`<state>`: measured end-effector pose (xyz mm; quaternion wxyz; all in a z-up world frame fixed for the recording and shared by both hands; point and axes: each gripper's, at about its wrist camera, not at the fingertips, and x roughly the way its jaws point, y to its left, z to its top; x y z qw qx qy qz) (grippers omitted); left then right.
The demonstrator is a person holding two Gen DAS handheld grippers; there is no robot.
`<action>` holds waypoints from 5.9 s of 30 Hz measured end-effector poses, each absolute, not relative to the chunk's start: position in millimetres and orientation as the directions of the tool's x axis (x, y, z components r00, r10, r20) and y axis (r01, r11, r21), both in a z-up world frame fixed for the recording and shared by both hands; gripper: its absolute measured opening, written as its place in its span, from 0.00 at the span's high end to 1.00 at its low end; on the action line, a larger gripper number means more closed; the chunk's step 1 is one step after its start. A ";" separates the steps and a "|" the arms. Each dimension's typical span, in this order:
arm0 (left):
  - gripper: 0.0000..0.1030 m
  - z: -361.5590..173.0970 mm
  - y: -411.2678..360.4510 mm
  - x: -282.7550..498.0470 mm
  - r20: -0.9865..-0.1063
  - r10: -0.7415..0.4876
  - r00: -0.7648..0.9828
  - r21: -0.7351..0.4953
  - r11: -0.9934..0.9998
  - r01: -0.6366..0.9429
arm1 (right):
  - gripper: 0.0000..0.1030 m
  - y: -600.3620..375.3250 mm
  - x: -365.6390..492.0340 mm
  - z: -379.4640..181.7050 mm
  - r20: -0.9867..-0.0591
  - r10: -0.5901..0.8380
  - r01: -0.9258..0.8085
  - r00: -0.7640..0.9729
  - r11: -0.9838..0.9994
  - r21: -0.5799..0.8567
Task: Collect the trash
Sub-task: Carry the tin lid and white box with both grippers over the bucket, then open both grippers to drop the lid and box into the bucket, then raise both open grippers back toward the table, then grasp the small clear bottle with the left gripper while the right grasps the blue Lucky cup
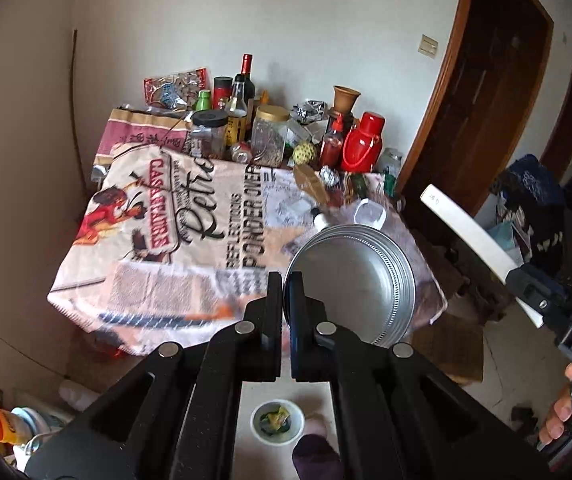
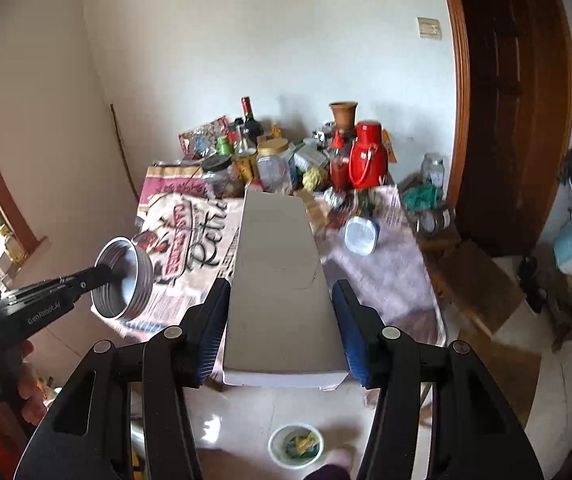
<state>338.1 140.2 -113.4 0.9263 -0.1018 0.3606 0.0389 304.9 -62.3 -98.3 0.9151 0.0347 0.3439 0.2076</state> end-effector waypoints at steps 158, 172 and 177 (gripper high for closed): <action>0.33 -87.9 54.7 544.1 -0.663 -0.040 0.748 -0.176 0.979 -0.103 | 0.13 -135.9 455.7 -73.2 -0.613 0.219 -0.235 0.759 0.970 0.055; 0.33 -175.7 94.4 621.8 -0.823 -0.044 0.566 -0.097 0.993 -0.064 | 0.13 -106.7 529.7 -156.5 -0.759 0.154 -0.136 0.633 0.987 0.087; 0.33 -213.3 99.5 654.6 -0.861 -0.080 0.503 -0.104 0.994 -0.019 | 0.23 -100.5 558.8 -198.0 -0.806 0.144 -0.065 0.574 0.989 0.131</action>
